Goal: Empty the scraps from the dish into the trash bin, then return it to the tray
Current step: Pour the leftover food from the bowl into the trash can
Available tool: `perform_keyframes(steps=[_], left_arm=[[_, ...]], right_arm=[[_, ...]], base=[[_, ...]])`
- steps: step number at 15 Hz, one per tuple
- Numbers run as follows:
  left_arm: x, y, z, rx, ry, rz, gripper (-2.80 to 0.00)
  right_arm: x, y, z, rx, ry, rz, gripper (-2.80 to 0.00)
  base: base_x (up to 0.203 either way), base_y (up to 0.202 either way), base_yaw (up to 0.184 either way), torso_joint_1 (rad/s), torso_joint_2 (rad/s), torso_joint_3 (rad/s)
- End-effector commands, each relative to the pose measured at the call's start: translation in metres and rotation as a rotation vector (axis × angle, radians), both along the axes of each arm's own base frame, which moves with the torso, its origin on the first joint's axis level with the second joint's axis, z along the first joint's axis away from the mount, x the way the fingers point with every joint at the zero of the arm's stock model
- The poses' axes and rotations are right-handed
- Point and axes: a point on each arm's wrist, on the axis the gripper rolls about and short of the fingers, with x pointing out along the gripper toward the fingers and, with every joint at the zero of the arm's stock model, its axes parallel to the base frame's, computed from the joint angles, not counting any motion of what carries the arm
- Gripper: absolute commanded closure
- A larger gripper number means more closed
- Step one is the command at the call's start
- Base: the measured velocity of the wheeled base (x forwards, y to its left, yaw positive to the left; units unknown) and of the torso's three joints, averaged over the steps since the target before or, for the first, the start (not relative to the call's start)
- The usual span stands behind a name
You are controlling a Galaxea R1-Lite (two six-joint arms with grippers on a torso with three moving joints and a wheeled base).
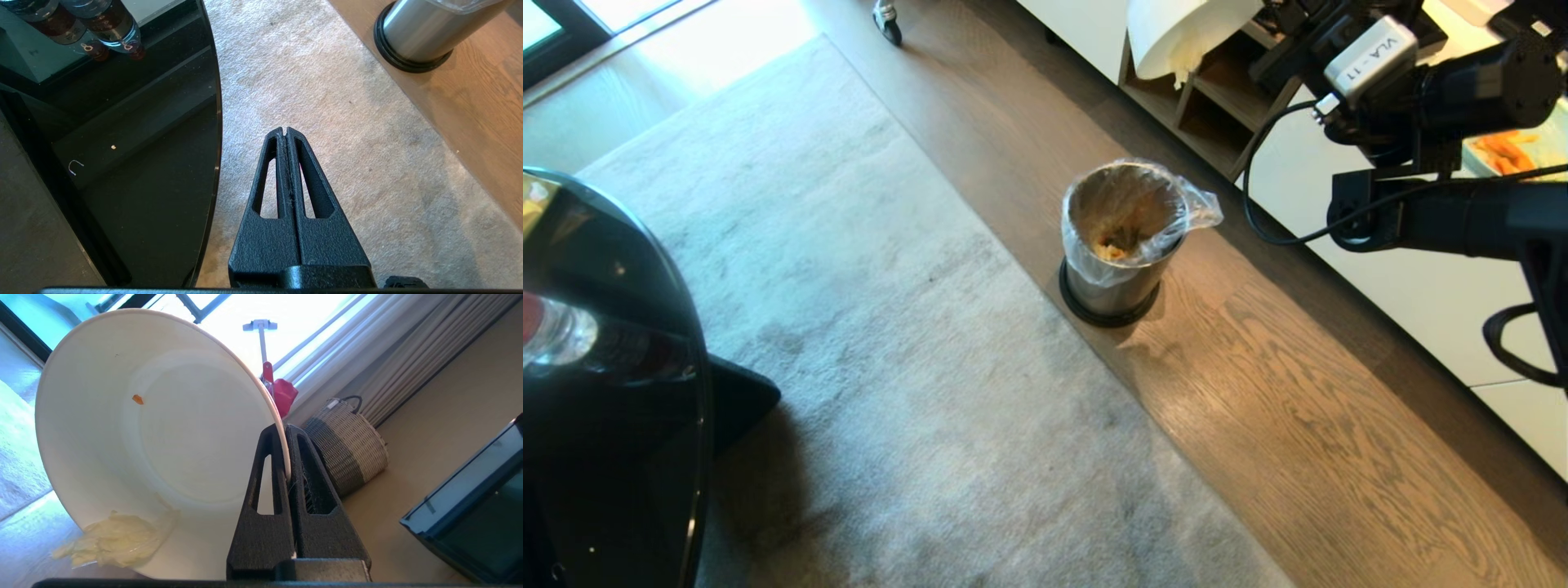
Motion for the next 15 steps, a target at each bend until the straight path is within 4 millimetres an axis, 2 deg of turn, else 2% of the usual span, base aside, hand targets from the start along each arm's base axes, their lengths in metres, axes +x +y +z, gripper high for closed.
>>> perform_keyframes(steps=[1,2,4,6,8,9,11,15], left_arm=[[0.000,0.000,0.000,-0.001,-0.002,0.000,0.00],[0.000,0.000,0.000,-0.001,0.000,0.000,0.00],[0.000,0.000,0.000,-0.001,0.000,0.000,0.00],[0.000,0.000,0.000,-0.001,0.000,0.000,0.00],[0.000,0.000,0.000,-0.001,-0.002,0.000,0.00],[0.000,0.000,0.000,-0.001,-0.002,0.000,0.00],[0.000,0.000,0.000,-0.001,-0.002,0.000,0.00],[0.000,0.000,0.000,-0.001,0.000,0.000,0.00]], right_arm=[[0.010,-0.002,-0.013,-0.002,-0.013,-0.019,0.00],[0.014,-0.003,-0.018,-0.004,-0.008,-0.027,0.00],[0.041,0.001,-0.054,-0.023,0.071,-0.031,0.00],[0.055,0.006,-0.076,-0.044,0.099,-0.042,0.00],[0.076,0.013,-0.115,-0.068,0.172,-0.040,0.00],[0.079,0.015,-0.122,-0.073,0.181,-0.041,0.00],[0.071,0.016,-0.107,-0.065,0.147,-0.033,0.00],[0.036,0.008,-0.048,-0.031,0.037,-0.017,0.00]], base=[[0.000,0.000,0.000,0.000,0.00,0.000],[0.000,0.000,0.000,0.000,0.00,0.000],[0.000,0.000,0.000,0.000,0.00,0.000],[0.000,0.000,0.000,0.000,0.00,0.000],[0.000,0.000,0.000,0.000,0.00,0.000],[0.000,0.000,0.000,0.000,0.00,0.000],[0.000,0.000,0.000,0.000,0.00,0.000],[0.000,0.000,0.000,0.000,0.00,0.000]])
